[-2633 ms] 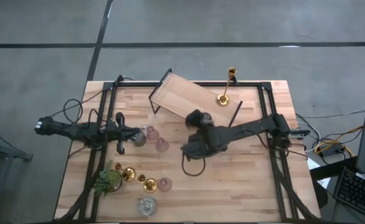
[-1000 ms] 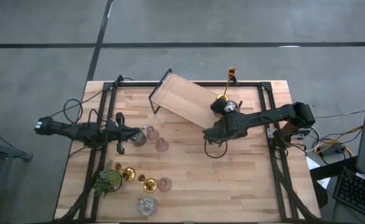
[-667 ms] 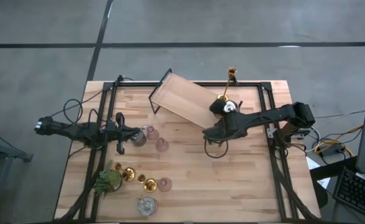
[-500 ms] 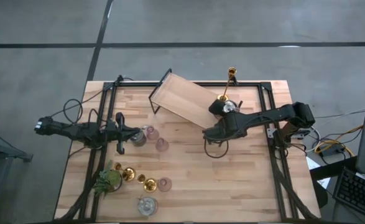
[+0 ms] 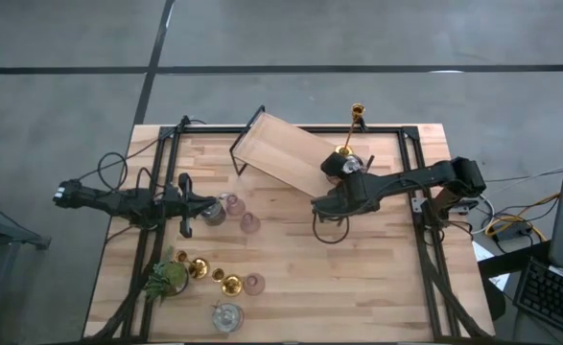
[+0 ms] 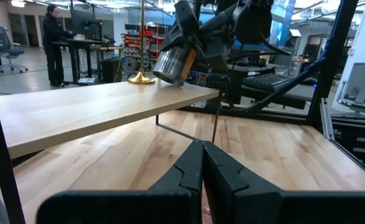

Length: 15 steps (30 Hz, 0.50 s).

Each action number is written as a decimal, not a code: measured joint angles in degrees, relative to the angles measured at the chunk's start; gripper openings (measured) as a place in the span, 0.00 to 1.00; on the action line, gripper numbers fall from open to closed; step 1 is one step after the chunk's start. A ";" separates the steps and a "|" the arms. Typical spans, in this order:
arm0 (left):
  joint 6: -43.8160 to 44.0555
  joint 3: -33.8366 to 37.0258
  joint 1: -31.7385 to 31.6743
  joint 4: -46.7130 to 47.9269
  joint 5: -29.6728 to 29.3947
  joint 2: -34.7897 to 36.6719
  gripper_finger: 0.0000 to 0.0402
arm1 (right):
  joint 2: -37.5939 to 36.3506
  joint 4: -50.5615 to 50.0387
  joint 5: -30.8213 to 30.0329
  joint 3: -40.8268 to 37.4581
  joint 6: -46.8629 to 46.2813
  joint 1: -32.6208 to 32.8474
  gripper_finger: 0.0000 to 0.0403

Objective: Pick & Place candle stick holders
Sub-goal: Put the bottom right silver scented candle on the shelf

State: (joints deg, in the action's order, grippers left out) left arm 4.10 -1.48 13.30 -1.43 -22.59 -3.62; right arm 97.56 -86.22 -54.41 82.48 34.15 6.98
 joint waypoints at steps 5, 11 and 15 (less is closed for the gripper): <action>0.00 0.00 0.02 -0.02 0.00 0.00 0.03 | 0.00 -0.32 0.04 0.00 0.92 0.00 0.90; 0.00 0.00 0.01 0.00 0.00 -0.01 0.03 | 0.00 -0.34 0.44 0.00 3.39 0.00 0.91; 0.00 0.00 0.00 0.00 0.00 -0.01 0.03 | 0.02 -0.39 1.14 0.00 3.54 -0.02 0.92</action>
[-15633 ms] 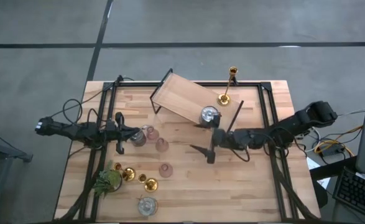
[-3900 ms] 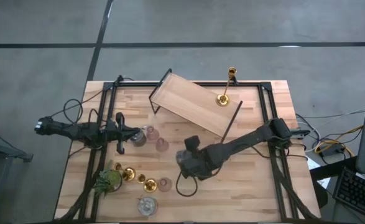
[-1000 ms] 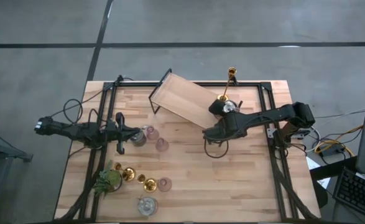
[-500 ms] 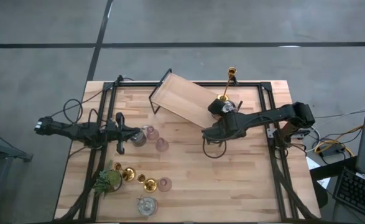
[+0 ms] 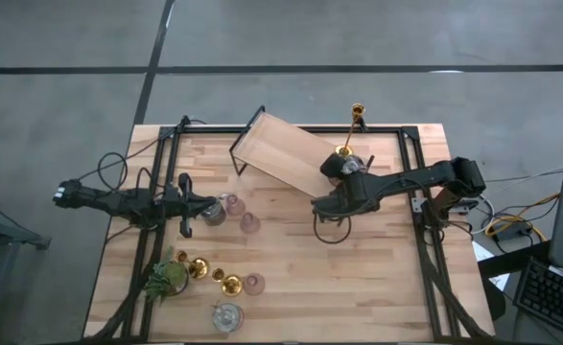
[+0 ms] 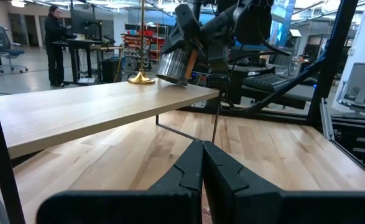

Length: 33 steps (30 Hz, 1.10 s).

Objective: Pick & Place candle stick holders
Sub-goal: Put the bottom right silver scented candle on the shelf

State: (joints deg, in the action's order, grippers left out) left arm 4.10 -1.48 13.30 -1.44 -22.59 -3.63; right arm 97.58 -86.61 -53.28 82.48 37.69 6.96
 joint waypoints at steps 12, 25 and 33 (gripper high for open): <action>0.00 0.00 0.00 -0.02 0.00 -0.01 0.03 | 0.00 0.02 -0.28 0.00 -2.45 -0.11 0.92; 0.00 0.00 0.00 -0.02 0.00 0.01 0.03 | 0.02 0.34 -0.73 0.00 2.01 -0.11 0.92; 0.00 0.00 0.00 0.01 0.00 0.00 0.03 | 0.02 0.67 -0.80 0.00 4.56 -0.11 0.91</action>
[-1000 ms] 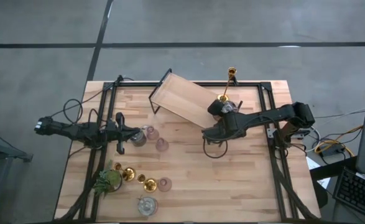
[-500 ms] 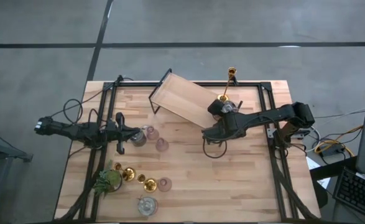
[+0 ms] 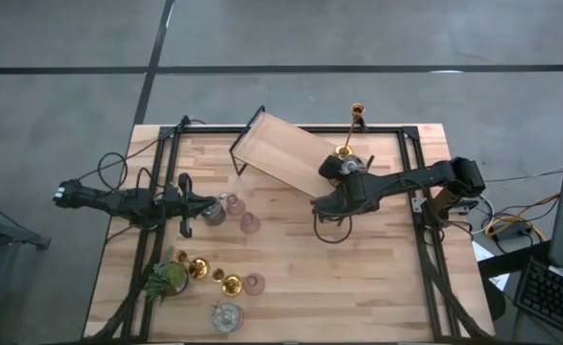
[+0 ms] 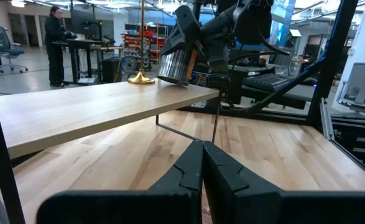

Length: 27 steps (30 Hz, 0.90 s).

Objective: Pick & Place candle stick holders
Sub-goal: Put the bottom right silver scented candle on the shelf

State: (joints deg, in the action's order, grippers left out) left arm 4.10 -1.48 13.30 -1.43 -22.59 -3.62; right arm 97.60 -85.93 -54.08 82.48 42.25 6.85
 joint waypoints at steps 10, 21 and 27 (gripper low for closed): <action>0.00 0.00 0.01 -0.02 0.00 -0.01 0.03 | 0.00 1.46 -0.07 0.00 5.15 0.00 0.91; 0.00 0.00 0.00 0.00 0.00 0.00 0.03 | 0.00 1.73 -0.01 0.00 10.08 0.00 0.91; 0.00 0.00 0.00 -0.02 0.00 0.00 0.03 | 0.00 3.00 0.08 0.00 19.07 0.00 0.91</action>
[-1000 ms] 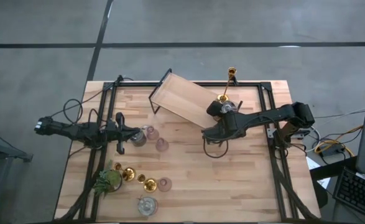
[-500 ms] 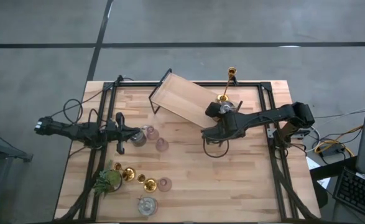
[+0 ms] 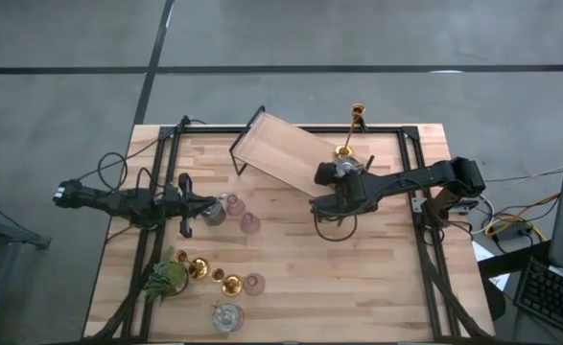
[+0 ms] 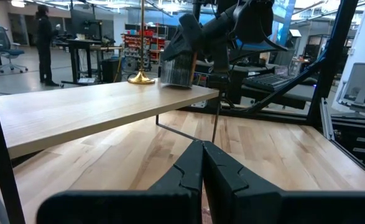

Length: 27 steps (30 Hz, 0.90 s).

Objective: Pick & Place candle stick holders
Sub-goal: Put the bottom right silver scented candle on the shelf

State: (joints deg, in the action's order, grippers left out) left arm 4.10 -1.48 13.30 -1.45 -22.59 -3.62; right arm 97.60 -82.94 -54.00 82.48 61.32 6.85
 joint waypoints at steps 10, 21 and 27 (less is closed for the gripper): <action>0.00 0.00 0.00 0.00 0.00 -0.02 0.03 | -0.02 3.05 -0.39 0.00 -8.54 0.00 0.91; 0.00 0.00 0.00 0.00 0.00 -0.02 0.03 | -0.02 2.33 0.04 0.00 -1.01 -0.08 0.91; 0.00 0.00 0.02 0.00 0.00 -0.02 0.03 | -0.02 3.64 0.03 0.00 4.53 -0.32 0.91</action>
State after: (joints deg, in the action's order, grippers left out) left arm 4.10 -1.48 13.32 -1.45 -22.59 -3.64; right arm 97.58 -79.29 -53.97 82.48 65.86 6.53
